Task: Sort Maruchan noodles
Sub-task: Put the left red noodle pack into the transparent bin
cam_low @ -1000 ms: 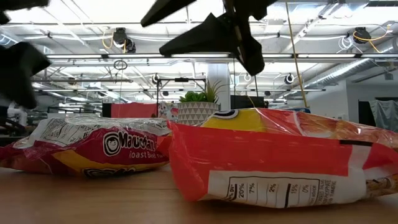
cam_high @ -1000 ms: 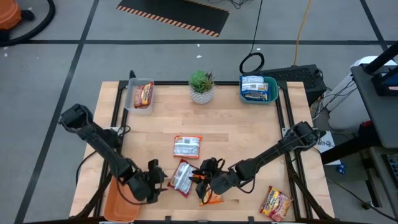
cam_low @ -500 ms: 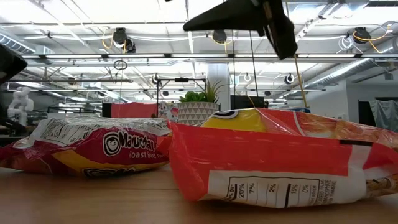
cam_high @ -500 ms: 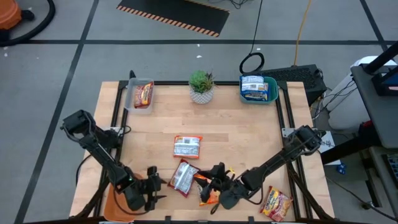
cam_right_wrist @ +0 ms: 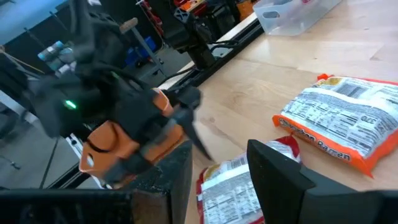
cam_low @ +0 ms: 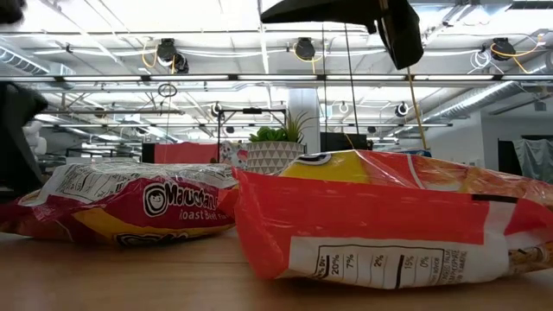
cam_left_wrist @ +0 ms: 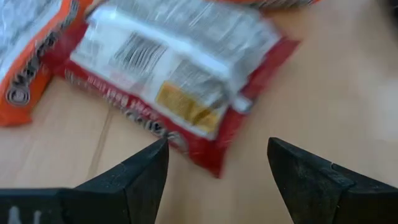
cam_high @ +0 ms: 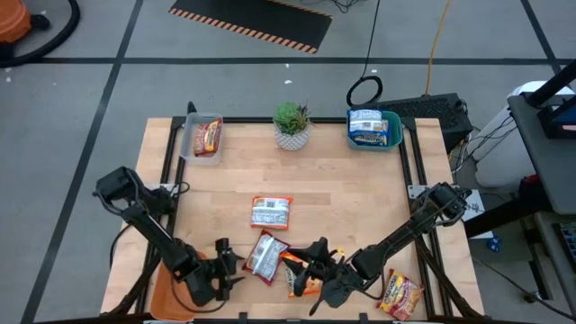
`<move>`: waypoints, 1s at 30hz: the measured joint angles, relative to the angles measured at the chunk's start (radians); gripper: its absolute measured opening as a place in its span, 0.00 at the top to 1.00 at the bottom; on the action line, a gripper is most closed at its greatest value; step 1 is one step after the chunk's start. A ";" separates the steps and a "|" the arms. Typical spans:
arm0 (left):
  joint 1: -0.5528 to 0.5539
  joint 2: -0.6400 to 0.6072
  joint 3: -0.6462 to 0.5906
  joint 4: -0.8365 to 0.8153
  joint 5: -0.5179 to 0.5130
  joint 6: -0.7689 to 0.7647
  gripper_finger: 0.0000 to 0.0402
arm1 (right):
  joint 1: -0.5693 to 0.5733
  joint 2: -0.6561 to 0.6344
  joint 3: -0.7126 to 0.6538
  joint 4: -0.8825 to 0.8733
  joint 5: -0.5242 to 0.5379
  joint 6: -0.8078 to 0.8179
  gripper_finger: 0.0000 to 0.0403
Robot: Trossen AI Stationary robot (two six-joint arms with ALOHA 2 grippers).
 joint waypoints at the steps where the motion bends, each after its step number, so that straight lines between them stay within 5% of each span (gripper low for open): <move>1: 0.006 0.019 0.000 -0.002 -0.001 -0.008 0.31 | 0.000 0.000 0.000 0.009 0.000 -0.004 0.64; 15: 0.137 0.103 0.002 0.128 0.068 0.095 0.33 | -0.023 -0.019 0.000 0.154 -0.013 -0.283 0.64; 25: 0.273 0.091 0.003 0.144 0.198 0.227 0.76 | -0.083 -0.099 -0.001 0.132 -0.113 -0.480 0.64; 30: 0.341 0.051 0.003 0.126 0.196 0.349 0.84 | -0.089 -0.157 -0.001 0.053 -0.133 -0.547 0.64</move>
